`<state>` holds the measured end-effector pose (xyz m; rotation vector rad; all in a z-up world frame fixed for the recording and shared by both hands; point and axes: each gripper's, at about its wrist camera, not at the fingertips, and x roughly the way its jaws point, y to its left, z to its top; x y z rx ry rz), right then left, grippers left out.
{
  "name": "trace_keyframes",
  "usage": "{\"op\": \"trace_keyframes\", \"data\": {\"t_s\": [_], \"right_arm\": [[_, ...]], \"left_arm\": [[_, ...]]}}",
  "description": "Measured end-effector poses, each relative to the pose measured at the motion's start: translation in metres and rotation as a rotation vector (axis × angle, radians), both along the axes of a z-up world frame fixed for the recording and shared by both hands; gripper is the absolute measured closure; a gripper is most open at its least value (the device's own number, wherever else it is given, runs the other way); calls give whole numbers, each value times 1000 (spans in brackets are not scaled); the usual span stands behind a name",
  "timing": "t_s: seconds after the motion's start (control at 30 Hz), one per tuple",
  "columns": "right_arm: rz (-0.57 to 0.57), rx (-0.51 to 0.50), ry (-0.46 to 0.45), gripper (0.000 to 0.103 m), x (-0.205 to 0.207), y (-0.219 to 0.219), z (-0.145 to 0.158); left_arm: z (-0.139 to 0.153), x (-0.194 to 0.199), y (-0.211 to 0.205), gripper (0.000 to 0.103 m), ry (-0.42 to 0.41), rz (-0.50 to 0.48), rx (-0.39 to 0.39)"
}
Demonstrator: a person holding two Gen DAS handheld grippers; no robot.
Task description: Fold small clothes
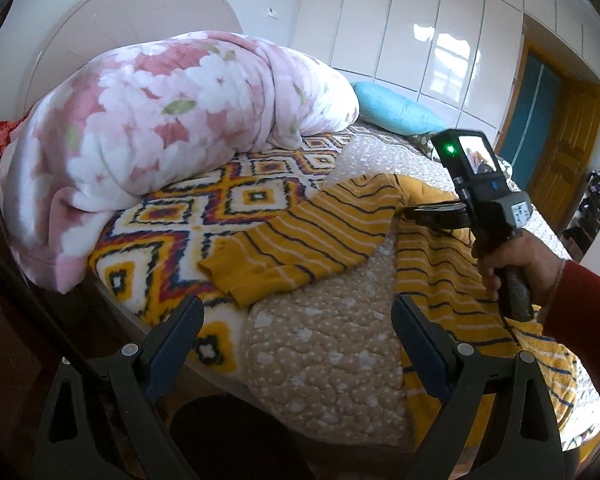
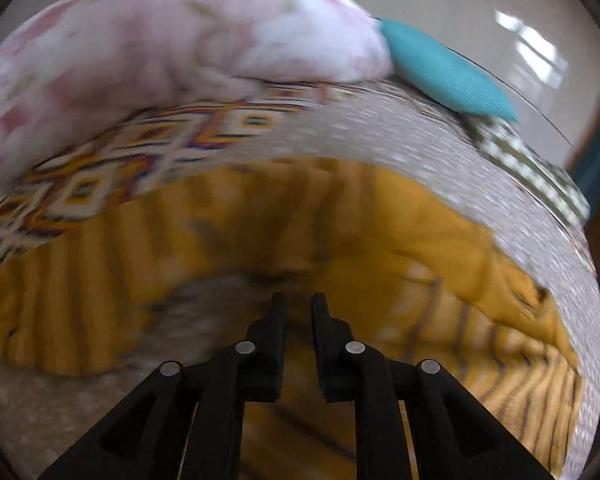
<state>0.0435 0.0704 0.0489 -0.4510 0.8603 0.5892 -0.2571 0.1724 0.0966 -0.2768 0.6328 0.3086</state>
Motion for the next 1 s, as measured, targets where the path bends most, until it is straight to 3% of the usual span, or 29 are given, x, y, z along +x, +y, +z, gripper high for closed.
{"op": "trace_keyframes", "data": {"t_s": [0.07, 0.13, 0.2, 0.4, 0.57, 0.63, 0.83, 0.9, 1.0], "right_arm": [[26, -1, -18, 75, -16, 1, 5], [13, 24, -23, 57, -25, -5, 11], [-21, 84, -10, 53, -38, -28, 20], [-166, 200, 41, 47, -78, -133, 32], [-315, 278, 45, 44, -110, -211, 35], [-346, 308, 47, 43, -119, -229, 36], [-385, 373, 45, 41, -135, -251, 36], [-393, 387, 47, 41, -139, -254, 36], [-405, 396, 43, 40, -142, -256, 36]], "left_arm": [[-1, 1, -1, 9, 11, 5, 1], [-2, 1, 4, 9, 21, 23, -12], [-4, 3, 12, 9, 32, 48, -40], [-18, 12, 55, 9, 49, 126, -191], [-28, 19, 77, 9, 5, 116, -429], [-31, 25, 74, 9, -23, 69, -522], [-53, 63, 58, 9, -3, -32, -693], [-71, 81, 58, 9, 36, -25, -750], [-82, 93, 60, 9, 35, 13, -765]]}}
